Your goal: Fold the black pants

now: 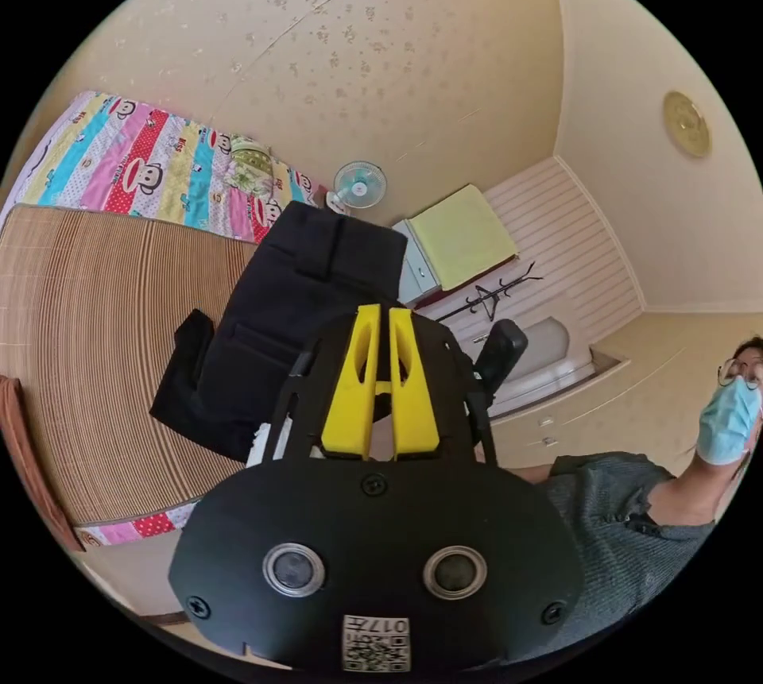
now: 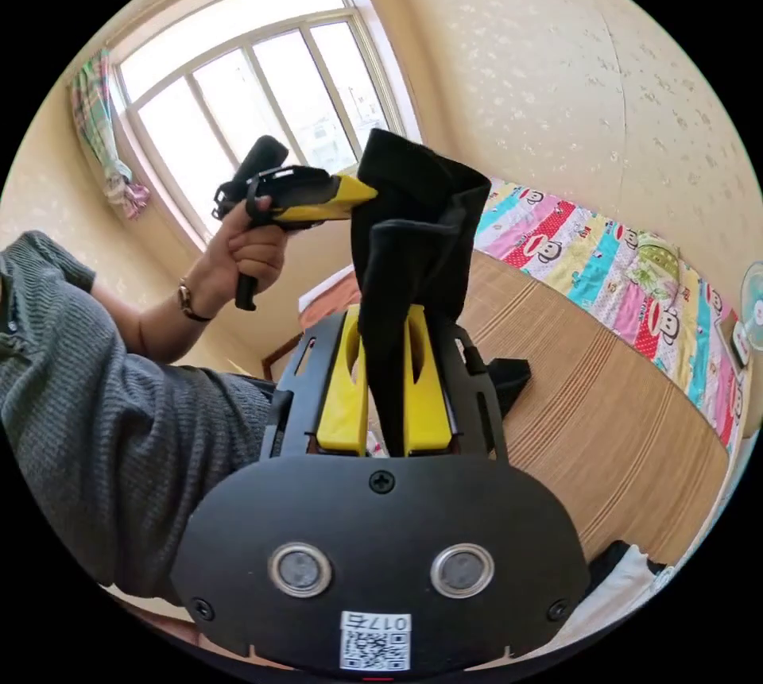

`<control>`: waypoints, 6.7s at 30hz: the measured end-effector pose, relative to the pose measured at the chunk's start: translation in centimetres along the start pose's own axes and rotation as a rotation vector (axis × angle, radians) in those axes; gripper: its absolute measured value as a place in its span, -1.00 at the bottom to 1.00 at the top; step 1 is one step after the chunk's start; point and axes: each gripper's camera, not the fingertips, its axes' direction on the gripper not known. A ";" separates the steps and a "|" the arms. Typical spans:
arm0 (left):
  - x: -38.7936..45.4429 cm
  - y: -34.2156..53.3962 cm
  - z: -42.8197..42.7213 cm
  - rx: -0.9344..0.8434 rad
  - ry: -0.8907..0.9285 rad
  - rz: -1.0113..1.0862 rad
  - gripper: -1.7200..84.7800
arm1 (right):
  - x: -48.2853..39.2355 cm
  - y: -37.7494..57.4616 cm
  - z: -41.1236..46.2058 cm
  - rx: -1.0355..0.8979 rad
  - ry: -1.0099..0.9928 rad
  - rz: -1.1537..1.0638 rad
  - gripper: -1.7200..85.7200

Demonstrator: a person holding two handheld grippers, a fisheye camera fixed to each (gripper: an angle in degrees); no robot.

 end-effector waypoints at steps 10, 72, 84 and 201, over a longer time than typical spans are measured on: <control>3.6 1.4 -13.9 0.218 0.072 0.229 -0.98 | 0.4 1.2 -15.6 0.403 0.143 0.248 -0.87; -49.8 2.7 -17.2 -0.638 -0.889 -0.490 -0.76 | 43.5 22.7 13.4 -0.671 -0.094 0.945 -0.78; -49.5 5.9 -20.8 -0.834 -0.997 -0.655 -0.97 | 46.6 29.0 -4.3 -0.732 0.091 0.905 -0.87; -45.4 -6.8 -41.8 -0.572 -0.247 -0.520 -0.97 | 55.0 41.1 -1.5 -0.192 -0.709 1.036 -0.93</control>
